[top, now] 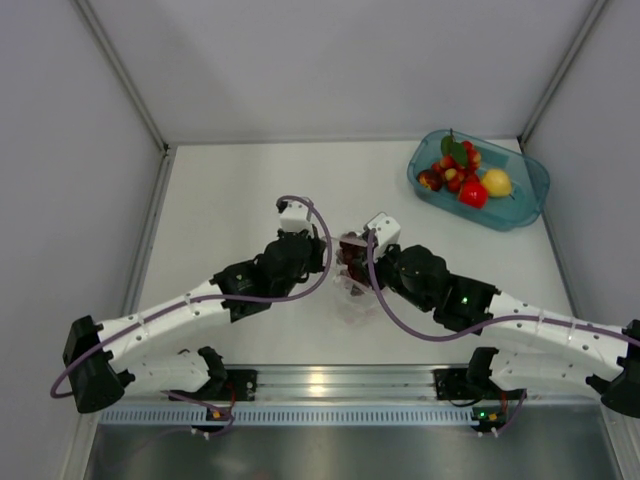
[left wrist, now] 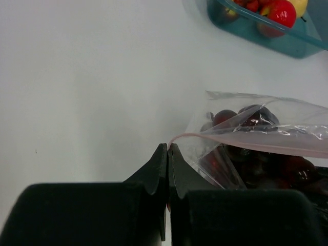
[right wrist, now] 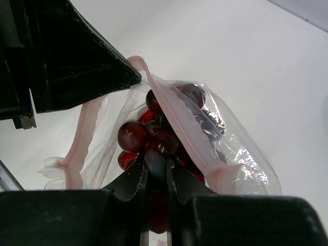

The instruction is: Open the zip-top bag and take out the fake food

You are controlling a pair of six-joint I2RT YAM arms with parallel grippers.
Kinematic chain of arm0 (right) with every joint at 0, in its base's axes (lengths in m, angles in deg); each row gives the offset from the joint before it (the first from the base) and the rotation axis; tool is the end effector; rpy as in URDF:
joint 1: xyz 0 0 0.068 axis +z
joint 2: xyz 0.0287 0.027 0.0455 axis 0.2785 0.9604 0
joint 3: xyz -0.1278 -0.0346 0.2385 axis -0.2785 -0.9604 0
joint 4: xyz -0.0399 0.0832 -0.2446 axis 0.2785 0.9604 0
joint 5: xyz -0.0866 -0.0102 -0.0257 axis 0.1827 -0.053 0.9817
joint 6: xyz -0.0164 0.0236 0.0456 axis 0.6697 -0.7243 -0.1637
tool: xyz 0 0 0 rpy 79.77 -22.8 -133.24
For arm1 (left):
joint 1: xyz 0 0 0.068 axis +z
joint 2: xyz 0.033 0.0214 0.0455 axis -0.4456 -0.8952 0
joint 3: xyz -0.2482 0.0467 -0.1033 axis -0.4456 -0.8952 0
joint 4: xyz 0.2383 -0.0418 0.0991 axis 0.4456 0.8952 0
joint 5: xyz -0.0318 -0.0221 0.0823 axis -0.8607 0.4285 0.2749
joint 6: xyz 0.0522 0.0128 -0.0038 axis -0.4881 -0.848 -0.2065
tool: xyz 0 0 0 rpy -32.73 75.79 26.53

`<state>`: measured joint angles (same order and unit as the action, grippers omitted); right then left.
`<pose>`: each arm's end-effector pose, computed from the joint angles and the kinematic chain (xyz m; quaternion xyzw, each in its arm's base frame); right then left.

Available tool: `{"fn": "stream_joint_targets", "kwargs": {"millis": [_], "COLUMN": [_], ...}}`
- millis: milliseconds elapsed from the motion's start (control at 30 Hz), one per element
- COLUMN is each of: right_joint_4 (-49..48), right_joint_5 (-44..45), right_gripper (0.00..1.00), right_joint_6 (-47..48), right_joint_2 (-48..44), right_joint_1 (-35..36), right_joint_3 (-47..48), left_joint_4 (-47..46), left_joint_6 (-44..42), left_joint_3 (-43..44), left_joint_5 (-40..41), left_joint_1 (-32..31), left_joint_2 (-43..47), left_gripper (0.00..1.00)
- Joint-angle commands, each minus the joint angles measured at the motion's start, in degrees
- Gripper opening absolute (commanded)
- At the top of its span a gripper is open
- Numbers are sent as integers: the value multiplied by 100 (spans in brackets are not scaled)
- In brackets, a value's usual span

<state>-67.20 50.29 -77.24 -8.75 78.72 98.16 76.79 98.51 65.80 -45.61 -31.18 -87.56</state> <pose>0.1152 0.1957 0.3132 -0.2933 0.7419 0.2110 0.5648 0.1514 -0.2040 0.3148 0.0296 0.8216 -0.2051 0.5311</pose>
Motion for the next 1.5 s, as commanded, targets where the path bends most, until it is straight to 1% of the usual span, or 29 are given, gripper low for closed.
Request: {"fn": "stream_joint_targets", "kwargs": {"millis": [0,100,167,200,233,267,300,333,367,400,533,567,667,767,867,900,967,1000,1133,1200,1300,1467], "right_joint_4": [-660,-607,-448,-448,-466,-483,-484,-449,-422,-405,-404,-396,-527,-764,-931,-993,-1116,-1229,-1319,-1345,-1266,-1108], "right_joint_5": [177,-122,-437,-613,-971,-1149,-1264,-1361,-1405,-1441,-1546,-1555,-1555,-1441,-1029,-732,-432,-100,588,974,1257,1196], "right_gripper": [0,0,0,0,0,0,0,0,0,0,0,0,0,0,0,0,0,0,0,0,0,0], "right_joint_6": [-72,-1,51,130,174,227,279,306,332,376,429,603,666,702,649,623,527,517,517,517,587,623], "right_joint_2": [-34,204,274,266,248,222,204,196,161,143,-76,-129,-348,-525,-569,-578,-595,-604,-517,-438,-315,-288], "right_joint_1": [118,118,118,109,118,126,126,161,179,205,346,372,381,381,390,381,381,381,373,355,338,267], "right_joint_3": [448,668,713,695,617,581,537,467,432,405,265,247,142,36,36,45,45,53,185,290,483,800], "left_joint_4": [-490,-912,-966,-966,-966,-861,-530,-292,-133,130,352,387,388,388,361,326,283,239,-25,-130,-166,-43], "left_joint_6": [-651,-1011,-1205,-1275,-1258,-1197,-944,-803,-697,-548,-204,-125,77,51,34,-1,-97,-133,-186,-203,-239,-169], "left_joint_3": [-239,-406,-424,-424,-424,-328,-249,-152,40,111,262,253,218,244,218,218,183,156,-159,-239,-336,-494], "left_joint_5": [-848,-1500,-1538,-1433,-1067,-741,-399,249,421,535,756,722,459,221,-122,-366,-579,-788,-1080,-1159,-1178,-599], "left_joint_1": [105,105,105,105,105,105,105,113,131,157,342,377,526,553,562,562,562,562,562,562,562,570], "left_joint_2": [37,178,230,231,213,152,91,29,-102,-164,-332,-349,-384,-481,-543,-560,-639,-648,-500,-420,-227,-16], "left_gripper": [0,0,0,0,0,0,0,0,0,0,0,0,0,0,0,0,0,0,0,0,0,0]}}
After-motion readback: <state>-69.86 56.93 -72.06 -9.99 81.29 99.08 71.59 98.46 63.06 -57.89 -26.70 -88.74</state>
